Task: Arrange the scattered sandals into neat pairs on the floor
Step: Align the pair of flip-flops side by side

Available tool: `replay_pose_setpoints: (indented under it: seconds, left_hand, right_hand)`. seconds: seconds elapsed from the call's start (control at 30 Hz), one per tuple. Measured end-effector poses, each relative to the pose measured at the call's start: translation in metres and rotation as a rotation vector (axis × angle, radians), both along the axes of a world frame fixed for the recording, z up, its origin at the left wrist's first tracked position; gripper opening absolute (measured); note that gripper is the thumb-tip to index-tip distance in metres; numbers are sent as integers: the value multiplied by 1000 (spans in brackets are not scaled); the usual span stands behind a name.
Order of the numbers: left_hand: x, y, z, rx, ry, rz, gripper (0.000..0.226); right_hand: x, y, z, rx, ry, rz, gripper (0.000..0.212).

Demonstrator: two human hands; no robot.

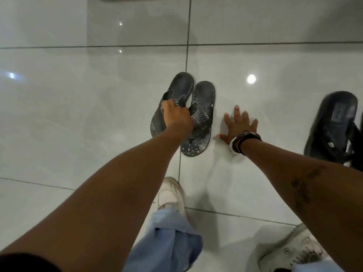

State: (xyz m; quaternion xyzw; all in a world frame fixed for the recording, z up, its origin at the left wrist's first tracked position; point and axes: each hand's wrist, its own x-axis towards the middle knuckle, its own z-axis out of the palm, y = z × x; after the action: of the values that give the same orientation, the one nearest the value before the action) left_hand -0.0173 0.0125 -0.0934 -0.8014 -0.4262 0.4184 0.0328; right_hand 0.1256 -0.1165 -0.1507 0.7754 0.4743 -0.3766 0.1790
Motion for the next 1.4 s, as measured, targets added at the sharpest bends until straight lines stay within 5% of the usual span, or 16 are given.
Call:
replay_pose_setpoints:
  seconds: [0.13,0.3,0.57,0.73,1.07,1.27,1.4]
  left_hand:
    - [9,-6,-6,-138,145,-67,25]
    - [16,-3,-6,-123,-32,44,16]
    - [10,-1,-15,-132,-218,582,34]
    - [8,-6,-23,-139,-253,738,31]
    - [27,42,-10,-24,-394,848,8]
    - [50,96,-4,-21,-406,752,12]
    - [65,102,-4,-14,-427,649,37]
  right_hand:
    - [3,3,2,-20,-1,-2,84]
    - [4,8,6,-54,1,-11,80]
    - [12,5,8,-16,12,8,76]
    - [16,4,9,8,21,19,73]
    - [17,13,7,39,-44,10,80]
    - [43,62,12,-12,-52,-81,92]
    - [45,63,8,-56,-2,-99,105]
